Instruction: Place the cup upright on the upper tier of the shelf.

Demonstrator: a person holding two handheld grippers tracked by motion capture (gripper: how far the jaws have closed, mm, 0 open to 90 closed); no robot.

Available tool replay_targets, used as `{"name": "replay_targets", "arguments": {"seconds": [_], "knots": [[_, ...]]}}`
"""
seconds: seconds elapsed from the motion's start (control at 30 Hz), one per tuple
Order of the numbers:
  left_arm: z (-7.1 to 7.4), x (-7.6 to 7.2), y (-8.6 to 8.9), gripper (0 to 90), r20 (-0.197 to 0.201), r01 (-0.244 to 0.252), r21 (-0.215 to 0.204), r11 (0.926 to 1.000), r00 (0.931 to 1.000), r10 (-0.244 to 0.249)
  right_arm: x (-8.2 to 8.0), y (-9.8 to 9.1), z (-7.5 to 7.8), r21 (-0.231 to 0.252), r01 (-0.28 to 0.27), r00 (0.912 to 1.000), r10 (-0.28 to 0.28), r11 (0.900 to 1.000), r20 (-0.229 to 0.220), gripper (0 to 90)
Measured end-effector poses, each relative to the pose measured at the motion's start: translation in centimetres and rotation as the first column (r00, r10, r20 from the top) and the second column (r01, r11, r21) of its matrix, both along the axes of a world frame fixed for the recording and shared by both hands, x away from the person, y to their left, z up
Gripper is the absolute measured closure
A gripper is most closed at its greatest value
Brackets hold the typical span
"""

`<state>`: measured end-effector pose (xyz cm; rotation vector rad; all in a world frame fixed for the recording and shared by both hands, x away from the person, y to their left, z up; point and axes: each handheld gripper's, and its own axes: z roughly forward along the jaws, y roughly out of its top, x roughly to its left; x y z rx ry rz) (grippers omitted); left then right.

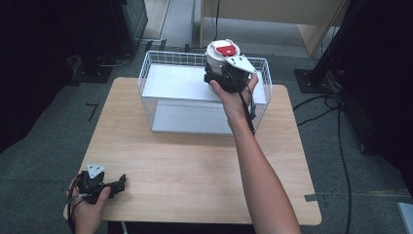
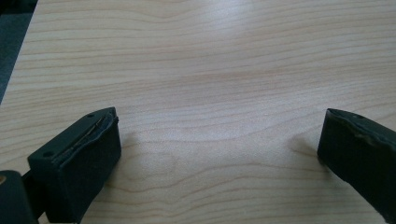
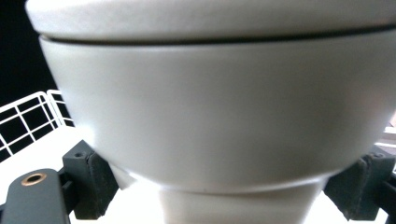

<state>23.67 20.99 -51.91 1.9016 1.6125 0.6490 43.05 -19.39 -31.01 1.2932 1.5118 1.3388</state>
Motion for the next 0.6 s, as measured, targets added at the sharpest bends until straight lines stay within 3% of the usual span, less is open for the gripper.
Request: {"name": "replay_targets", "arguments": {"seconds": [0.13,0.27,0.47,0.6], "knots": [[0.0,0.0,0.0,0.0,-0.001,0.0,0.001,1.0,1.0,0.0,0.0,-0.2,0.0,0.01,-0.012,0.9999,0.012,0.9999,0.006,9.9],[0.0,0.0,0.0,0.0,-0.002,0.0,0.001,1.0,1.0,0.0,-0.3,-0.7,0.2,0.069,-0.045,0.9989,0.043,0.9967,0.02,2.7],[0.0,0.0,0.0,0.0,-0.001,0.0,0.001,1.0,1.0,0.0,-1.2,-1.5,0.0,0.106,-0.093,0.9954,0.09,0.99,0.035,1.2],[0.0,0.0,0.0,0.0,-0.001,0.001,0.002,1.0,1.0,-0.001,-1.9,-1.9,-0.3,0.097,-0.102,0.9944,0.099,0.99,0.037,1.2]]}}
